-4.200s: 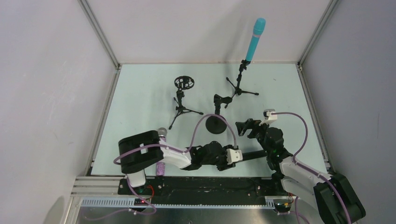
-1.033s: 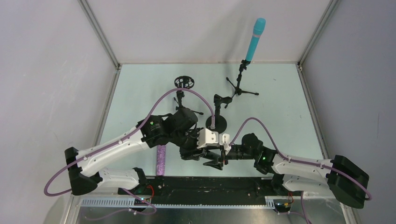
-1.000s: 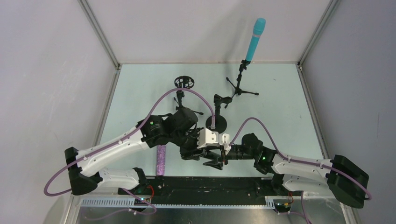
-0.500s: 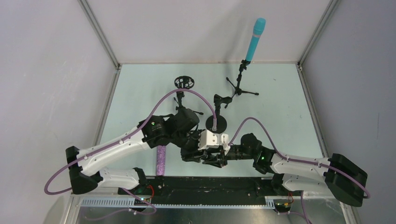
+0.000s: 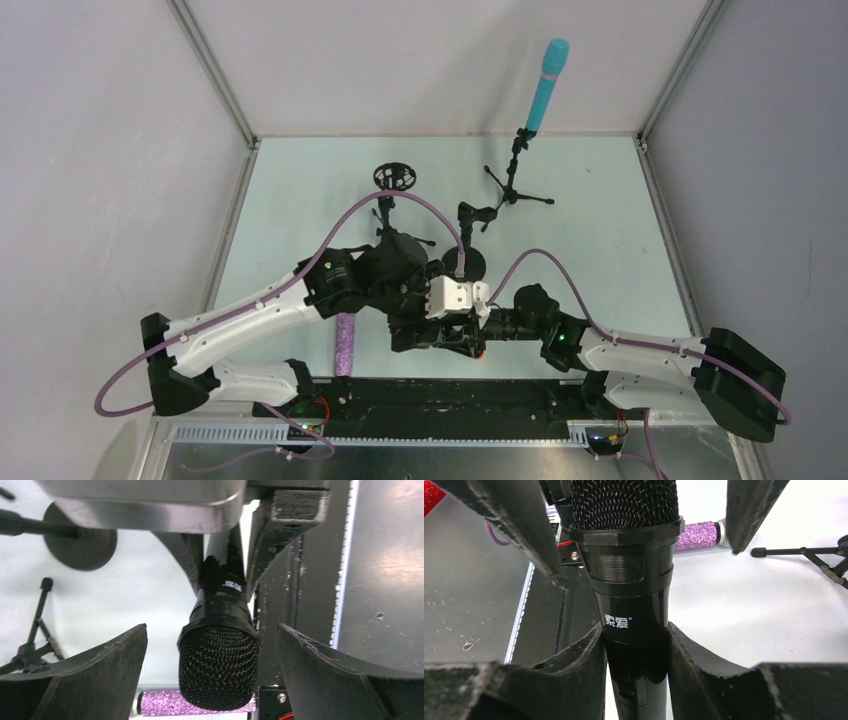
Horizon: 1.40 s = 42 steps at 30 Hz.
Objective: Attach the microphones to the stand
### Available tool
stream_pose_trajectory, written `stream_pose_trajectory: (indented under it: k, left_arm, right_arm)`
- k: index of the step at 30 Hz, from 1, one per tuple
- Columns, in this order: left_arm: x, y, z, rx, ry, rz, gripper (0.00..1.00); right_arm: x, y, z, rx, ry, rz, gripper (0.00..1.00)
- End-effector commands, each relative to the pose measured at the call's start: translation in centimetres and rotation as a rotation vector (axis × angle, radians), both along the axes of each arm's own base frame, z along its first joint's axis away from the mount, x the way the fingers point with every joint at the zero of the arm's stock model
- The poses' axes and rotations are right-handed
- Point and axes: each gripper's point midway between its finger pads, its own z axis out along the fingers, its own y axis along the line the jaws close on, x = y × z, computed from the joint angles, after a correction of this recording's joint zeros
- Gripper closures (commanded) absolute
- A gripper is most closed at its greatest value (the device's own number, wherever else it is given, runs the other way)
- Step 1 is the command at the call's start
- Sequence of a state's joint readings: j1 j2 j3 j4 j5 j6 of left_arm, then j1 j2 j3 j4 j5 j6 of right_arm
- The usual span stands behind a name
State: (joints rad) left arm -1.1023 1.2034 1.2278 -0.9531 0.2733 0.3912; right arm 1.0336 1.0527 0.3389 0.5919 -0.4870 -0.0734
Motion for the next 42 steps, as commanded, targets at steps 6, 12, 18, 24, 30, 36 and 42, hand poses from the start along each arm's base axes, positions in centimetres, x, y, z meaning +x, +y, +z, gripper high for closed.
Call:
stream_pose_trajectory:
  k: [6, 12, 18, 24, 30, 36, 42]
  left_arm:
    - [5.5, 1.9, 3.3, 0.008, -0.299, 0.193, 0.0]
    - [8.3, 4.1, 5.6, 0.0, -0.449, 0.37, 0.0]
    - [11.2, 8.0, 7.6, 0.041, -0.622, 0.618, 0.0]
    - [13.0, 11.5, 7.2, 0.114, -0.751, 0.848, 0.0]
    - [13.8, 11.0, 5.0, 0.013, -0.623, 0.97, 0.0]
    - [14.2, 7.7, 3.0, -0.224, -0.43, 0.991, 0.0]
    - [14.7, 4.5, 2.2, -0.47, -0.26, 0.945, 0.0]
  right_arm:
    - [2.7, 0.4, 2.7, 0.056, -0.02, -0.126, 1.0]
    - [4.6, -0.3, 2.6, 0.051, 0.007, -0.238, 1.0]
    - [6.2, -1.4, 2.9, 0.056, 0.025, -0.329, 1.0]
    - [7.4, -2.9, 3.4, 0.097, 0.051, -0.405, 1.0]
    - [8.3, -5.5, 4.5, 0.217, 0.064, -0.481, 1.0]
    - [9.4, -8.4, 5.6, 0.341, 0.081, -0.566, 1.0]
    - [10.0, -10.1, 5.6, 0.389, 0.11, -0.595, 1.0]
